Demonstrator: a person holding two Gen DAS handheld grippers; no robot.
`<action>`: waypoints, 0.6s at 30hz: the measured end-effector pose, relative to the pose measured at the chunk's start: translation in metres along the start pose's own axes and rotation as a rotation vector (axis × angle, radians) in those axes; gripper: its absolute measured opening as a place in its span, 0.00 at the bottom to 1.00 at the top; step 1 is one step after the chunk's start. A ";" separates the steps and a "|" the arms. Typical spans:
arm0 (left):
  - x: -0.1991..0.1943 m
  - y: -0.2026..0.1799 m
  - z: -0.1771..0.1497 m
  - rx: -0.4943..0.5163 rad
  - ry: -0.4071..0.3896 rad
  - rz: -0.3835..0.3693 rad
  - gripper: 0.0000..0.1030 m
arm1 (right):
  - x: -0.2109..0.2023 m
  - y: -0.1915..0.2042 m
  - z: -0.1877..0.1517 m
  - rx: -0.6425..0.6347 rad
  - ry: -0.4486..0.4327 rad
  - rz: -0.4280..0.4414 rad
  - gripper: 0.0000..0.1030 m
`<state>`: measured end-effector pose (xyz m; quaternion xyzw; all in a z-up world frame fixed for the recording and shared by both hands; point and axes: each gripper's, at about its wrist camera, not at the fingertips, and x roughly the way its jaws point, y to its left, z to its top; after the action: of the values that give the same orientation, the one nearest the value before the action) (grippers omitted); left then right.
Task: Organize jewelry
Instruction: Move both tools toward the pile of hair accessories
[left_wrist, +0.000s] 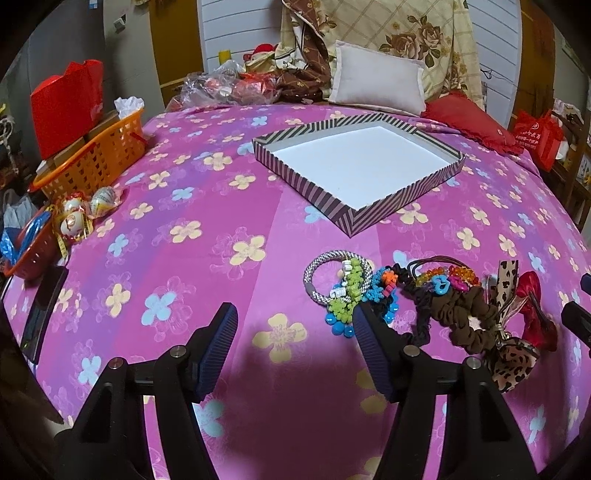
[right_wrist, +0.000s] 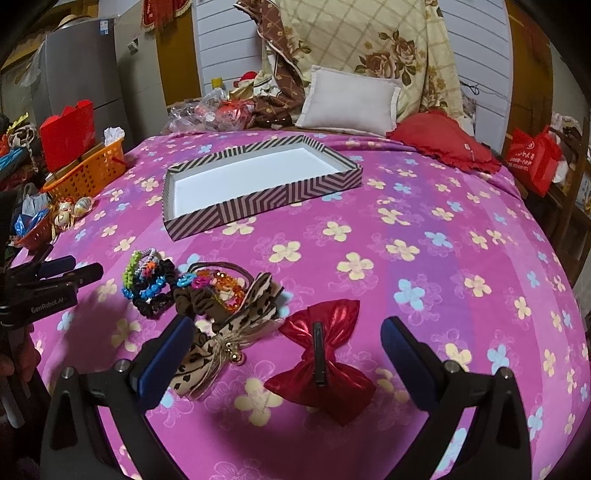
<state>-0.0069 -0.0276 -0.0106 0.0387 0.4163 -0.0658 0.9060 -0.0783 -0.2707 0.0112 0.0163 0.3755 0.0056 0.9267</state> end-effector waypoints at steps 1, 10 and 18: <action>0.000 0.000 0.000 -0.001 -0.001 0.002 0.46 | 0.000 -0.001 -0.001 0.000 0.003 0.004 1.00; -0.002 0.006 -0.001 -0.017 -0.011 -0.022 0.46 | -0.001 -0.013 -0.004 0.034 0.015 0.010 1.00; 0.002 0.009 -0.003 -0.021 0.009 -0.077 0.46 | 0.000 -0.019 -0.005 0.046 0.017 0.002 1.00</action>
<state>-0.0071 -0.0186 -0.0138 0.0135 0.4224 -0.0964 0.9012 -0.0818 -0.2891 0.0067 0.0380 0.3836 -0.0020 0.9227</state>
